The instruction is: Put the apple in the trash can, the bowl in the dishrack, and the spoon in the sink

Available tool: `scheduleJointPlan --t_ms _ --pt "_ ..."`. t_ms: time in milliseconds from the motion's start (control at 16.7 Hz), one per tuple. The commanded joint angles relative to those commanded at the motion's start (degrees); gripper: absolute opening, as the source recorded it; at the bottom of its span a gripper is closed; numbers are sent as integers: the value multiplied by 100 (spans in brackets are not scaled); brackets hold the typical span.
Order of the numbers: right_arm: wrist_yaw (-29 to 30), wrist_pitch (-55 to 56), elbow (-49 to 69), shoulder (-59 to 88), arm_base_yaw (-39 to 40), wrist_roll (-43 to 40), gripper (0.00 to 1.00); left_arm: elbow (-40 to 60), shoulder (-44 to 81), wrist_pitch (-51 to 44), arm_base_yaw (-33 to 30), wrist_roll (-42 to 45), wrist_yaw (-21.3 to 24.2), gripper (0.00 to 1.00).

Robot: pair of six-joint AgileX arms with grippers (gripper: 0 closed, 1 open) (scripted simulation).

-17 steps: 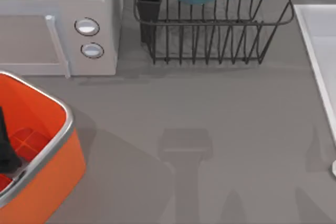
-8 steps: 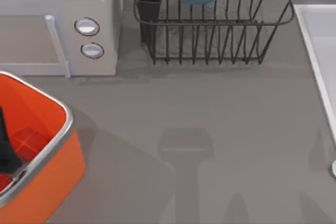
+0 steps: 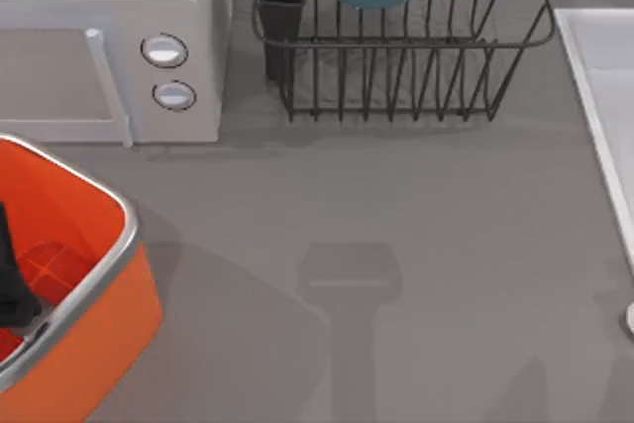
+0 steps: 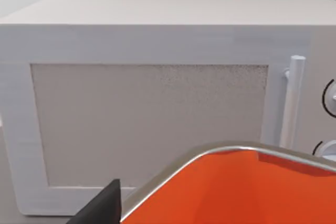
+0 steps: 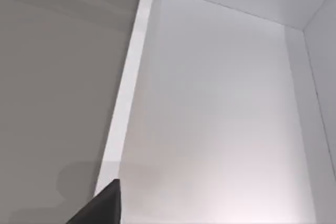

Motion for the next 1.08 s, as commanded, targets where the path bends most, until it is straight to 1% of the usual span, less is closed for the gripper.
scheduleJointPlan --t_ms 300,600,720,840,1080 --pt "40 -2040 1397 2528 -426 -1848 100 0 0 0 0 0 0 100" --pt "49 -3618 2550 4350 -762 -3311 100 0 0 0 0 0 0 100" --pt "40 -4008 2856 4819 -847 -3681 100 0 0 0 0 0 0 100" --pt "31 -4219 3026 5056 -894 -3881 100 0 0 0 0 0 0 100" --pt "30 -4242 3048 5084 -900 -3908 100 0 0 0 0 0 0 100"
